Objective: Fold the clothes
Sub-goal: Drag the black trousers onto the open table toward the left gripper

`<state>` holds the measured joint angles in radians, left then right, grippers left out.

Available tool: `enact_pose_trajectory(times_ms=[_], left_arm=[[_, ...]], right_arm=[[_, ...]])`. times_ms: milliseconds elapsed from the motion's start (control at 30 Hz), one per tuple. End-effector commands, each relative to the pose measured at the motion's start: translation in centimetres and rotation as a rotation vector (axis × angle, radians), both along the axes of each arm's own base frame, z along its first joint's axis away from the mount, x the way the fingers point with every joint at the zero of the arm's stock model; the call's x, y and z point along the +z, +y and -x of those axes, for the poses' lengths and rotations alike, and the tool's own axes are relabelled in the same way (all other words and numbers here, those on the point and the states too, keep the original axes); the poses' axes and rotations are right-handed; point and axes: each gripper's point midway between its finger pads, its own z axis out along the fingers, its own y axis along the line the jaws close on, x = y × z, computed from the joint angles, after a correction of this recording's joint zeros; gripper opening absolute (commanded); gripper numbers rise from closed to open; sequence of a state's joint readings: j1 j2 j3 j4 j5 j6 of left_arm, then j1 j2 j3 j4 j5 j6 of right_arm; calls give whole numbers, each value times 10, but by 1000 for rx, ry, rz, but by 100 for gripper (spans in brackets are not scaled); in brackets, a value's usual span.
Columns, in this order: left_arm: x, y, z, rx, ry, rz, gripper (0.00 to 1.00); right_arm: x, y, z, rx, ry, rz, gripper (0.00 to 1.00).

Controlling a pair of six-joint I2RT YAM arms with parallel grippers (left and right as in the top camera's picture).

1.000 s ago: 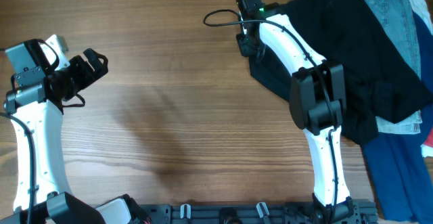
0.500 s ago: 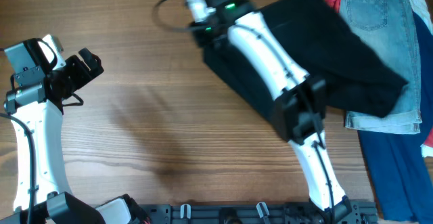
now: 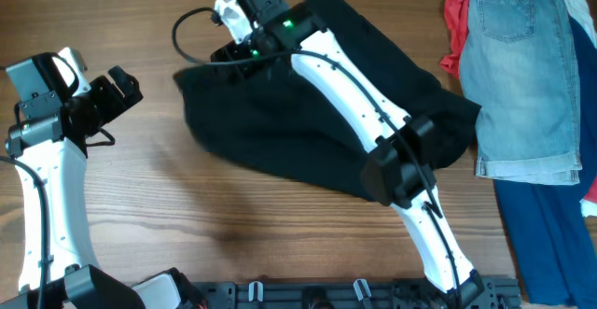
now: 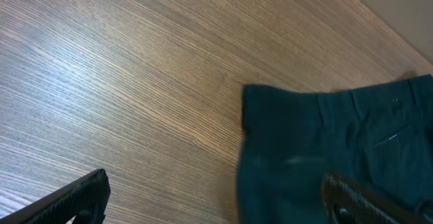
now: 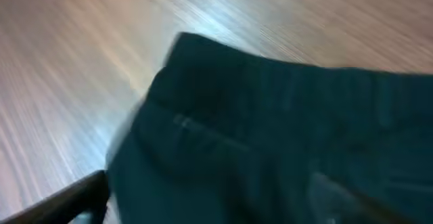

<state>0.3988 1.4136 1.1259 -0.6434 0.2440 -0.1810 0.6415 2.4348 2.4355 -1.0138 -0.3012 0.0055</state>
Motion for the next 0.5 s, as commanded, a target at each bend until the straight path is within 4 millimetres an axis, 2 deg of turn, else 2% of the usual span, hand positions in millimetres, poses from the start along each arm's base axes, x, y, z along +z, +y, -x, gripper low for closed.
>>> enact_pose_trajectory(times_ms=[0, 100, 167, 233, 267, 367, 400, 467], left_arm=[[13, 0, -2, -18, -34, -22, 100], [14, -25, -7, -138, -45, -21, 100], [13, -41, -9, -205, -39, -41, 100], [10, -63, -12, -267, -22, -85, 100], [10, -69, -13, -282, -20, -92, 100], [10, -87, -14, -326, -22, -88, 100], [10, -93, -14, -336, -22, -84, 100], [9, -98, -14, -345, -21, -79, 100]], right_arm=[[68, -67, -36, -163, -127, 17, 100], [61, -120, -52, -287, -80, 78, 99], [50, -146, -56, -336, -33, 110, 99], [31, -204, -63, -498, 43, 201, 99], [26, -222, -63, -541, 65, 235, 99], [13, -257, -58, -602, 136, 286, 99], [3, -269, -56, -605, 166, 318, 100], [-11, -276, -54, -596, 201, 345, 99]])
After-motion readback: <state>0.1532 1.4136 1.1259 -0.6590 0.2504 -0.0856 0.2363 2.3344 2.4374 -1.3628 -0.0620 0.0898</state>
